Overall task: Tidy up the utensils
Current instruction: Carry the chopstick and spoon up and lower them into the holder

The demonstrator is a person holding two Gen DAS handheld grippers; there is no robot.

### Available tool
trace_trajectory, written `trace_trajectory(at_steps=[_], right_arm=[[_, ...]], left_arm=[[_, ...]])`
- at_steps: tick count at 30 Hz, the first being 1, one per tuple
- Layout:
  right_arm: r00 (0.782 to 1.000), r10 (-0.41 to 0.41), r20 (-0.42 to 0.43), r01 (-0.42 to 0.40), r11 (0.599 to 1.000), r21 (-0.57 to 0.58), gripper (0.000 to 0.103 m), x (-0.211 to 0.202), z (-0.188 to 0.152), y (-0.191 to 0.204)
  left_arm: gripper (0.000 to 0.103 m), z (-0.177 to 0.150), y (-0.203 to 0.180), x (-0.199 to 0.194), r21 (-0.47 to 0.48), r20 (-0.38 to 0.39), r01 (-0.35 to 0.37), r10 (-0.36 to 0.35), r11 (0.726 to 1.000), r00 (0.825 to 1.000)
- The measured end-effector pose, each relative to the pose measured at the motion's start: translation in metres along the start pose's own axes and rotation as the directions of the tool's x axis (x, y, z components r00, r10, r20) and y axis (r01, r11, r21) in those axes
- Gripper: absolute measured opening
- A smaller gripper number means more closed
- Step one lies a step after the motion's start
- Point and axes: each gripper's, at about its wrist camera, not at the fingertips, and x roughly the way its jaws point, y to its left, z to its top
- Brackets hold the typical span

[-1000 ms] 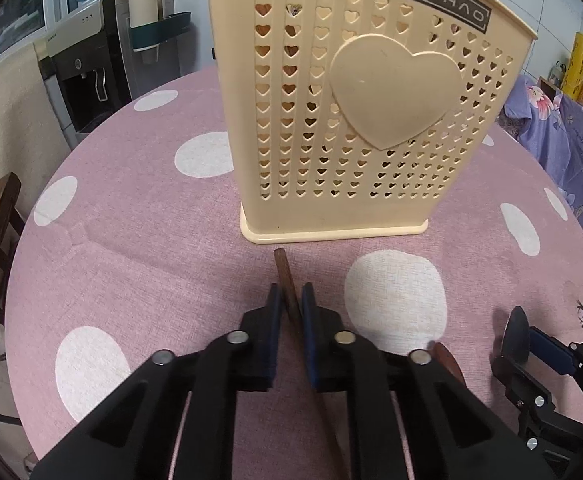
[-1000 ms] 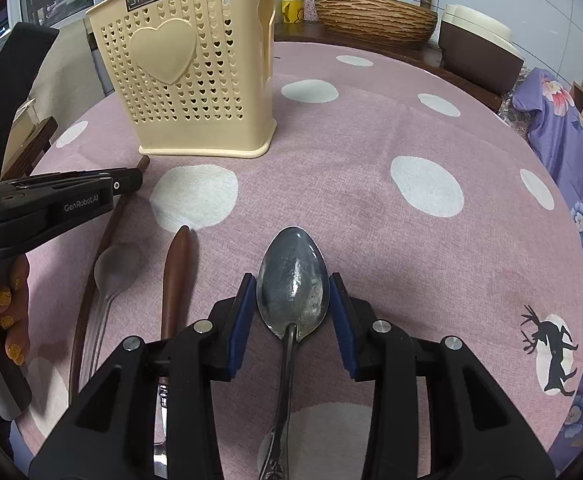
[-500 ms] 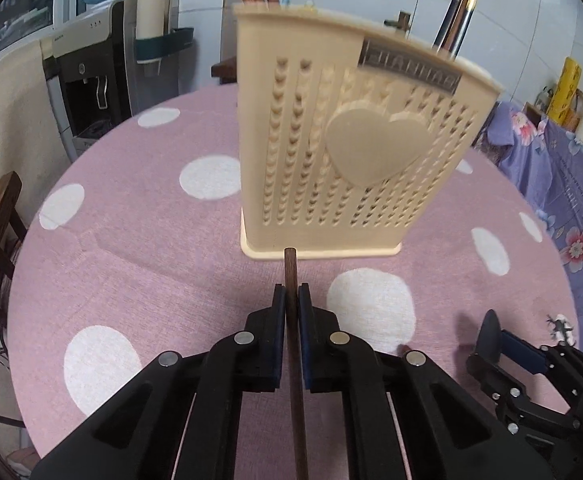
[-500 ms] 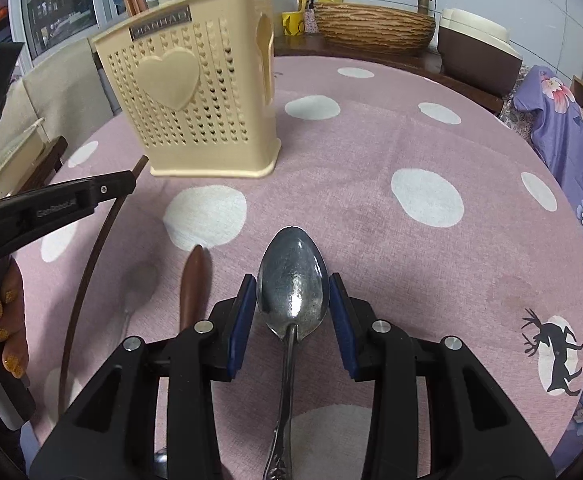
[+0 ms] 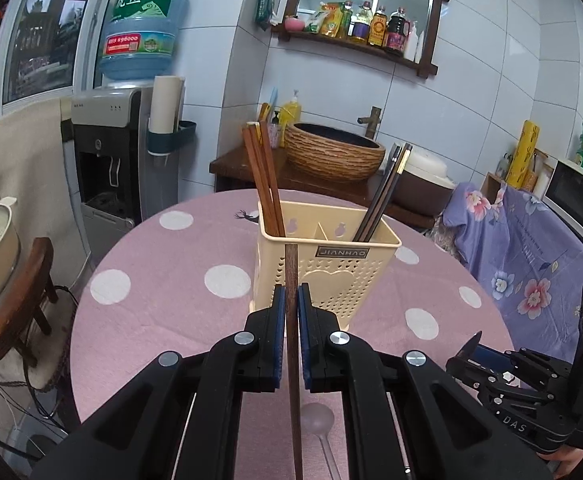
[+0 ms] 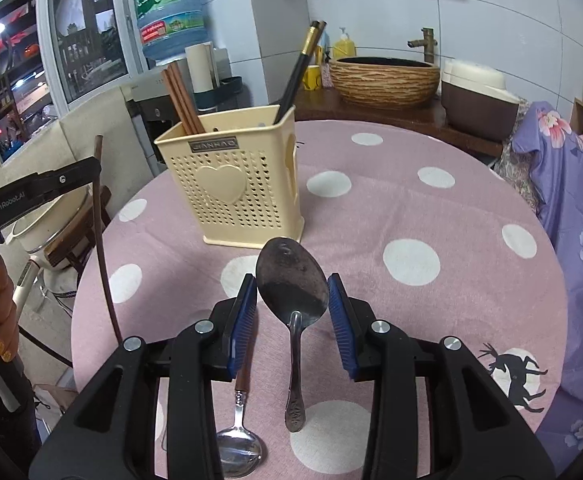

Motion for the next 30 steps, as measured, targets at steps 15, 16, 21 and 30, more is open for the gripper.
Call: trace_trajectory(at_steps=[15, 16, 21, 30], right_arm=[[0.999, 0.026, 0.033, -0.026, 0.999, -0.019, 0.037, -0.015, 0.013, 0.013], [0.999, 0.03, 0.035, -0.03, 0.999, -0.019, 0.037, -0.015, 0.013, 0.013], [0.998, 0.056, 0.035, -0.056, 0.998, -0.016, 0.037, -0.013, 0.016, 0.014], [0.985, 0.083, 0.149, -0.079, 0.996, -0.031, 0.037, -0.031, 0.068, 0.024]], left_arm=[[0.007, 0.015, 0.005, -0.032, -0.009, 0.073, 0.033, -0.033, 0.999, 0.997], [0.007, 0.016, 0.006, -0.034, -0.009, 0.078, 0.038, -0.037, 0.999, 0.996], [0.007, 0.02, 0.006, -0.037, -0.007, 0.09, 0.044, -0.043, 0.999, 0.995], [0.007, 0.063, -0.001, -0.06, 0.017, 0.171, 0.074, -0.076, 0.997, 0.982]])
